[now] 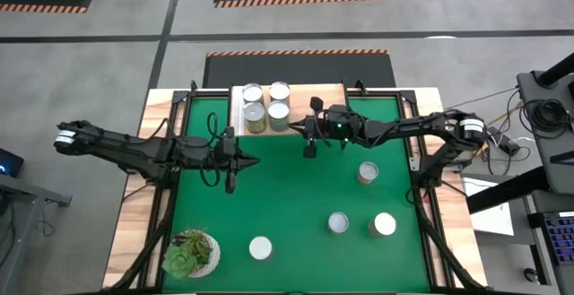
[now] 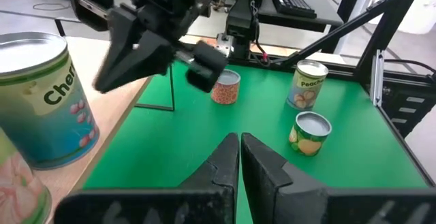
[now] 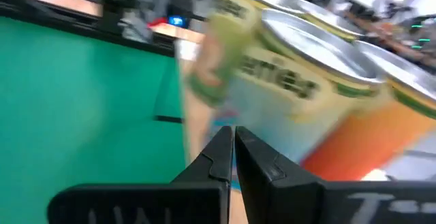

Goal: Pick and place cans onto a shelf
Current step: Put the canned pineapple on the shelf

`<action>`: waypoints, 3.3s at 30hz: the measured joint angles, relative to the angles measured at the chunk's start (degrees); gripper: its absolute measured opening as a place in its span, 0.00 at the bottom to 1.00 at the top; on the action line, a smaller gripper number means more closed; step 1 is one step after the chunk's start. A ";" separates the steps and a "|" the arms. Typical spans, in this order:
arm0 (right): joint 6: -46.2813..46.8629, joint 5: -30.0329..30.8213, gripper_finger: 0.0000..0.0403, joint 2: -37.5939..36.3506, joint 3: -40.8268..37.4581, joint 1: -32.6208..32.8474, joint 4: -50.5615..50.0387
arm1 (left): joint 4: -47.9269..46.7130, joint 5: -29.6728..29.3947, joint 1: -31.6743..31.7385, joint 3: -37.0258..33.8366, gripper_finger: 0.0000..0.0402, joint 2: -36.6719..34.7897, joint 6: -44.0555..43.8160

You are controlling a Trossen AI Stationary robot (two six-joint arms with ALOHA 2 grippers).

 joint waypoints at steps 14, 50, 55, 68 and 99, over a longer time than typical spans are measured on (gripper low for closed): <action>14.68 -6.10 0.02 -7.85 4.66 17.85 -34.93 | -4.07 0.00 0.00 -0.17 0.00 1.08 -0.05; 9.12 -0.24 0.02 21.35 41.64 36.72 -49.16 | 3.05 -5.44 0.00 -0.75 0.00 -2.04 13.74; 9.28 -2.71 0.02 23.17 43.91 36.70 -49.09 | 3.59 -5.95 0.07 -0.79 0.00 -2.56 15.12; 5.12 -3.55 0.27 32.26 50.59 37.08 -49.31 | 0.42 -6.03 0.07 -0.22 0.00 -3.33 14.49; -4.51 -10.78 0.02 40.19 60.89 33.88 -57.82 | 0.32 -5.92 0.05 -0.17 0.00 -2.72 13.67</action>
